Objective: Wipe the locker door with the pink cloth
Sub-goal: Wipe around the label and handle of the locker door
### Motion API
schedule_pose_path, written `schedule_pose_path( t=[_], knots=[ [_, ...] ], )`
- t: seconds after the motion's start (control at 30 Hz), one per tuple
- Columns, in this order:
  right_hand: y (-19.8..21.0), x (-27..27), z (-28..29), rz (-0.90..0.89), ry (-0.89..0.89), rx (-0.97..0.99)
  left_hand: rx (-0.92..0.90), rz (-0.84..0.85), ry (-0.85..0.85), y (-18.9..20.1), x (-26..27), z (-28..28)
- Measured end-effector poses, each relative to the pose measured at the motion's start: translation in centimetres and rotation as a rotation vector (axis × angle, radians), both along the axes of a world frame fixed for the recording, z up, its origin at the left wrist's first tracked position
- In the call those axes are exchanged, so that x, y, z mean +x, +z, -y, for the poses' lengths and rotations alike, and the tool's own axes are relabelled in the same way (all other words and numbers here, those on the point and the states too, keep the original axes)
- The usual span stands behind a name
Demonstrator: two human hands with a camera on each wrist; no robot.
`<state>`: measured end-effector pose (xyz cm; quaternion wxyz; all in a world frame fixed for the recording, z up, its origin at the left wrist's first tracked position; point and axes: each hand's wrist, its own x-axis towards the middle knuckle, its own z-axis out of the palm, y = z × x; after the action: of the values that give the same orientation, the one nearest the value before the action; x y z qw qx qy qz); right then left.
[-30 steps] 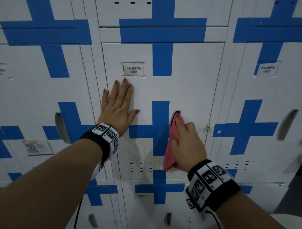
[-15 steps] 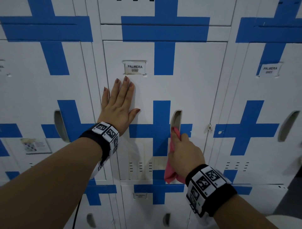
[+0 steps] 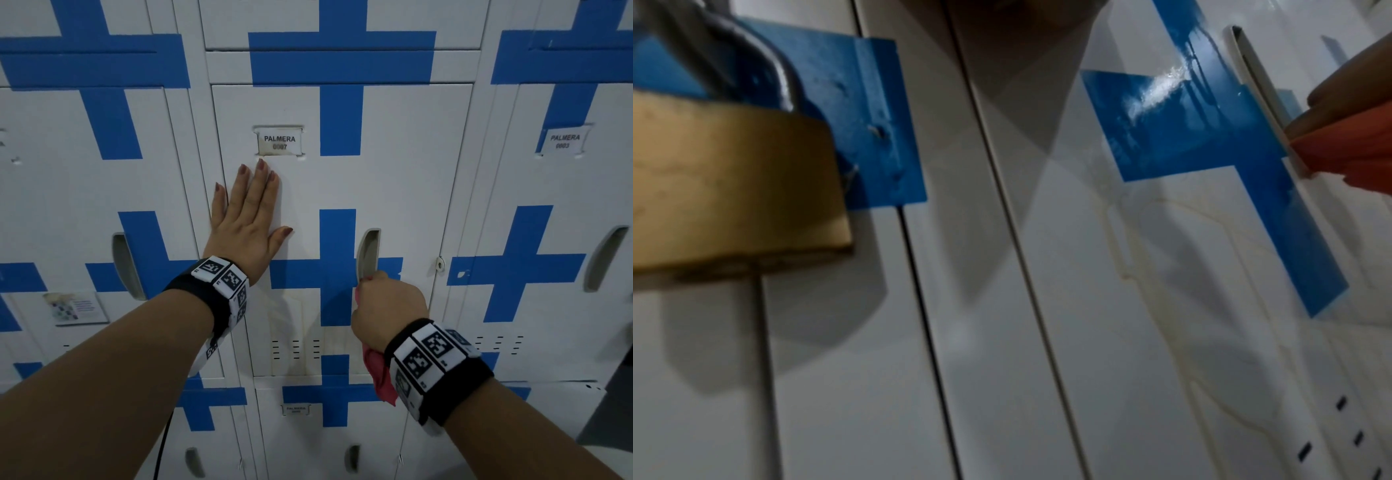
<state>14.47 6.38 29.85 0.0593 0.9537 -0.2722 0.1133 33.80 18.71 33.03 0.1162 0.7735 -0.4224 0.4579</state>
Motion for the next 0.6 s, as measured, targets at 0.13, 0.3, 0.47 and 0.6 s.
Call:
schedule_pose_path(
  t=[0.13,0.3,0.47,0.6],
  knots=[
    [0.2,-0.2,0.1,-0.001,0.015,-0.025,0.003,-0.004,0.002,0.0,0.0,0.0],
    [-0.9,-1.4,0.1,0.038,0.042,-0.026,0.004,-0.008,0.009,0.0,0.0,0.0],
    [-1.6,-2.5,0.6,0.290,0.098,0.220,-0.002,-0.001,0.002,-0.1,0.0,0.0],
    [-1.0,-1.3,1.0,0.431,0.147,0.289,-0.008,0.003,-0.003,0.0,0.0,0.0]
  ],
)
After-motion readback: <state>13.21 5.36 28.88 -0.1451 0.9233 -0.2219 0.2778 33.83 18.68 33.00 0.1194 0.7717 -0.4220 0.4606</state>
